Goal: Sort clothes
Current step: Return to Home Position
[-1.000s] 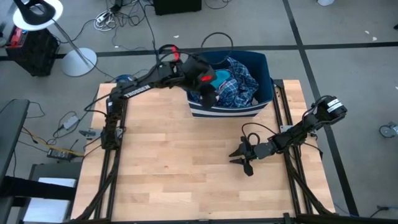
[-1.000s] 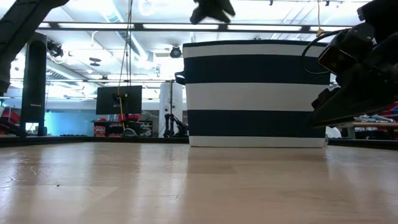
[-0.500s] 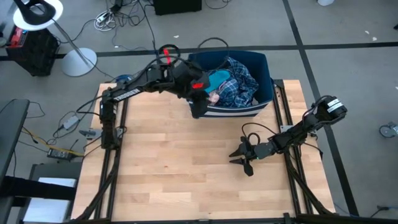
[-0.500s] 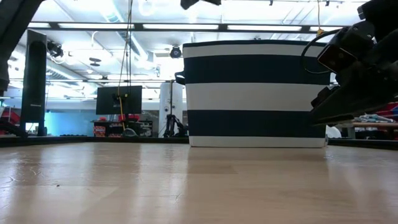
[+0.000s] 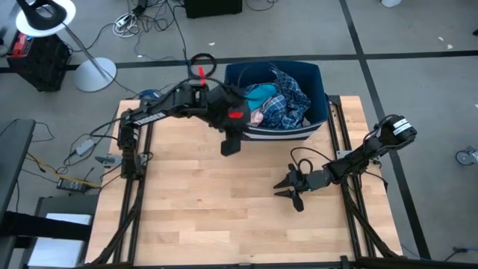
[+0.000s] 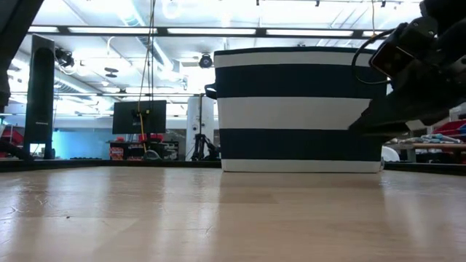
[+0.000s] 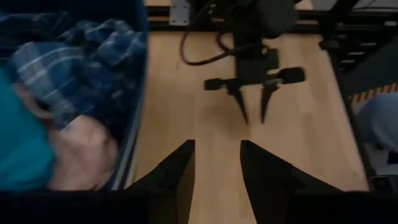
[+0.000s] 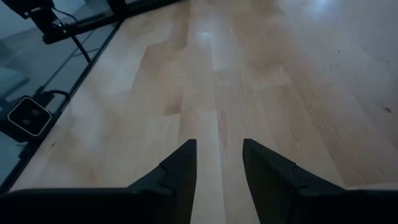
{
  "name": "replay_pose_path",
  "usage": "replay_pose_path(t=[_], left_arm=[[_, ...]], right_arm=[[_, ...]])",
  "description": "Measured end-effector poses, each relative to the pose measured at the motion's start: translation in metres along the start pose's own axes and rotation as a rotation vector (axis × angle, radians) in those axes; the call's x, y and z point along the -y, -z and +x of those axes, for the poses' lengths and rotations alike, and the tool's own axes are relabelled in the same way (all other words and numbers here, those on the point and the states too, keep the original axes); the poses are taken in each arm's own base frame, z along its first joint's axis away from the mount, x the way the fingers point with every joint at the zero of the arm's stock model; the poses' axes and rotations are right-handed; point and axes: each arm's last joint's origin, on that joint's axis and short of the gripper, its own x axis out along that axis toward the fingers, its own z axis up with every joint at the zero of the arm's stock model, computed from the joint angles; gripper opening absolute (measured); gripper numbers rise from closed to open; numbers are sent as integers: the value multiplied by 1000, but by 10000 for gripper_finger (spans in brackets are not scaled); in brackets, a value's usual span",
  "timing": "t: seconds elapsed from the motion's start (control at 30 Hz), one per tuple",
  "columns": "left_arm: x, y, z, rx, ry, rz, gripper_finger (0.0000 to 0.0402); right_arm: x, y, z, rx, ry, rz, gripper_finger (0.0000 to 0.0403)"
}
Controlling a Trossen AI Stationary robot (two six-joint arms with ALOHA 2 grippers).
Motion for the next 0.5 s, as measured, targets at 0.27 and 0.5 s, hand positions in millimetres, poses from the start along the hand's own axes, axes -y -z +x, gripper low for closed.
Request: replay_pose_path(t=[0.27,0.5], left_arm=[[-30,9,-29,19,-77,-63,133],[-26,51,-31,126,-82,-76,133]], right_arm=[[-2,-6,0,56,-22,-38,132],[-3,-8,0,76,-29,-71,132]])
